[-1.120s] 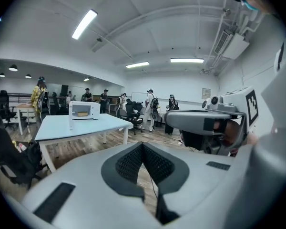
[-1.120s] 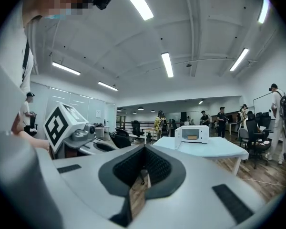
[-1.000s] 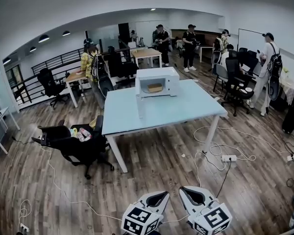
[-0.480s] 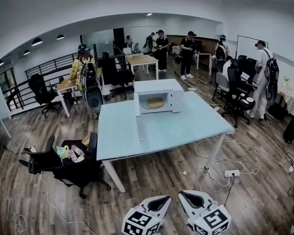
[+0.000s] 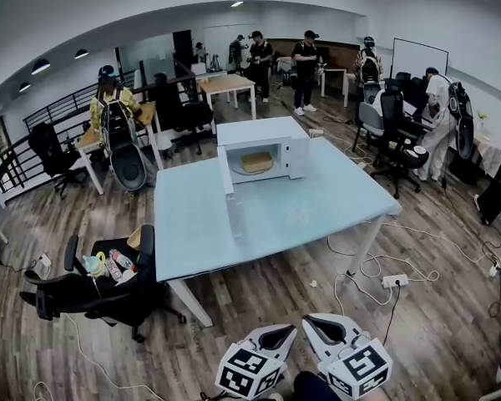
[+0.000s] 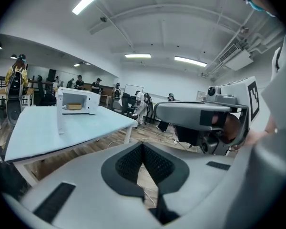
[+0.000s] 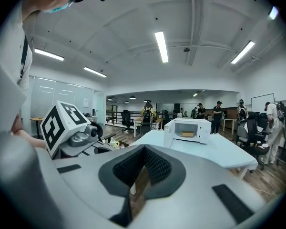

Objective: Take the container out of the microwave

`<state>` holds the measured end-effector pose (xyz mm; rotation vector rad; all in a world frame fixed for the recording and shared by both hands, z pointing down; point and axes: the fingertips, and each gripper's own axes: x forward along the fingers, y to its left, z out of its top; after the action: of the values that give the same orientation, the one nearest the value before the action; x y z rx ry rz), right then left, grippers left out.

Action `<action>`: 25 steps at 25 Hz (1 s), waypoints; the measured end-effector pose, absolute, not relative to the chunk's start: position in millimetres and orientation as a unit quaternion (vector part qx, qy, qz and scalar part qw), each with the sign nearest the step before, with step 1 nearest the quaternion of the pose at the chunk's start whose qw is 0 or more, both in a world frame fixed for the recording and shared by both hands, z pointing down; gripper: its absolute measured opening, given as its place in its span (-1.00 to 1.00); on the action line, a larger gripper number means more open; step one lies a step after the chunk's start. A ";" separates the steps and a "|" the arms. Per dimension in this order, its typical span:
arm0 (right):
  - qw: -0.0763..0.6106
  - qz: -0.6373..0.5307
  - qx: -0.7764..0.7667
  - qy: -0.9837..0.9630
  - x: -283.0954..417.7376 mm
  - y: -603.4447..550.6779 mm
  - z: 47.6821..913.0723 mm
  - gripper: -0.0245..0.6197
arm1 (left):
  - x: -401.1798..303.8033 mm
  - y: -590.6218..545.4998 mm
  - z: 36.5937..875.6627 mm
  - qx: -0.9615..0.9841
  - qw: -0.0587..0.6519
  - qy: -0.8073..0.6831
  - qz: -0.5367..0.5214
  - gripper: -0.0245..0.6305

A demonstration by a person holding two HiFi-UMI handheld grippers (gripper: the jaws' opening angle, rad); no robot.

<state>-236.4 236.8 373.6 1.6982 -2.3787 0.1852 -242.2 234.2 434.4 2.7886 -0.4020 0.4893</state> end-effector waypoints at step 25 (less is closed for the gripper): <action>0.082 0.054 0.543 -0.834 -47.7 15.6 372.7 -0.90 | -80.2 -0.2 401.6 0.959 0.111 -0.225 0.128 -0.91</action>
<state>-47.7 15.6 372.7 1.6221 -2.4908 0.1622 -80.2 -0.2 401.6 2.8179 -0.6619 0.3756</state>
